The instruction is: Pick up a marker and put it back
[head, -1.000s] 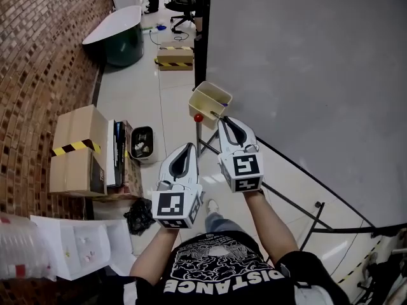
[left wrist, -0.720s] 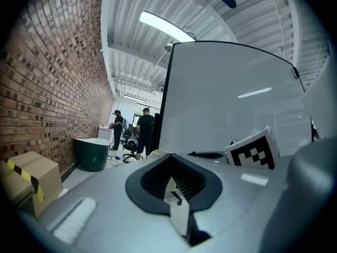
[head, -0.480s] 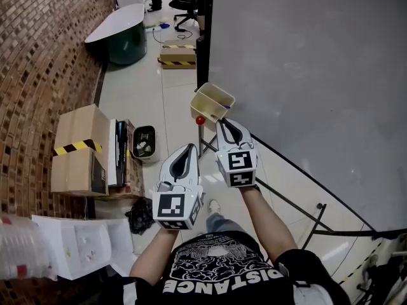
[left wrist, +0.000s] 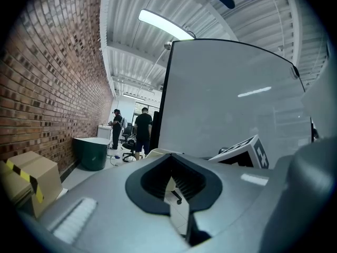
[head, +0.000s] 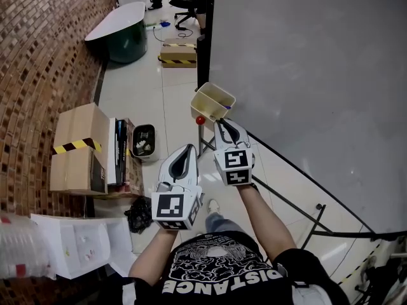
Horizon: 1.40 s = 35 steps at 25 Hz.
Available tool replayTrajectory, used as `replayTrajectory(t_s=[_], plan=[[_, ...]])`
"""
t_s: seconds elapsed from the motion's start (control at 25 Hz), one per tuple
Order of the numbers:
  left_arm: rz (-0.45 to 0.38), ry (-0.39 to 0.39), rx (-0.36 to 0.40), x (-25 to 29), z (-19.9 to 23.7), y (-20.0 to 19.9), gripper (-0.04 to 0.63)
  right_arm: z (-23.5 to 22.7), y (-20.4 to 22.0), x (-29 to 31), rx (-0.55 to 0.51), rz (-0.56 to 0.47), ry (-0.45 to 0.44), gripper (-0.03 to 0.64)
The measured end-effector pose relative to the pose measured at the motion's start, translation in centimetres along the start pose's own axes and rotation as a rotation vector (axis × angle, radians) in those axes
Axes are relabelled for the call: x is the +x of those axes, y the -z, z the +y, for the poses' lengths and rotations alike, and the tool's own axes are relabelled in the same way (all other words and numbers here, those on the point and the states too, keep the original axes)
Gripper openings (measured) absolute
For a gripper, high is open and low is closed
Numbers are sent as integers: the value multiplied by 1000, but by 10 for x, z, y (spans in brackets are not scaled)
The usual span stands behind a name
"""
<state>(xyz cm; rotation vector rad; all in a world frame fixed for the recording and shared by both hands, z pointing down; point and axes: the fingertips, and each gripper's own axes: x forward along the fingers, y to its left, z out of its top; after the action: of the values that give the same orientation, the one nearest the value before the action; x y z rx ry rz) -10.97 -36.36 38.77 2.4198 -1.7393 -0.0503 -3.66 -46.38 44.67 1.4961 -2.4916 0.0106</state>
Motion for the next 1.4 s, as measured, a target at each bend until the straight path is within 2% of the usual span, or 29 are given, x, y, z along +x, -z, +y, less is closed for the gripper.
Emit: replayTrajectory(t_s=[0.44,0.68,0.92,1.4], plan=[[-4,-8,-4,-2,3,3,6,3,0,-1,0,-5,2,35],[-6,4,4,-7,-3,-2,6,2,-15,-15,4,-39,7,35],[-26,14,9,-27,-11,-8,6,12,-37,-52,18,-102,20,35],[-40,63,16,-81,-35,-7,6,62,-74,-151,38,-215,26,35]])
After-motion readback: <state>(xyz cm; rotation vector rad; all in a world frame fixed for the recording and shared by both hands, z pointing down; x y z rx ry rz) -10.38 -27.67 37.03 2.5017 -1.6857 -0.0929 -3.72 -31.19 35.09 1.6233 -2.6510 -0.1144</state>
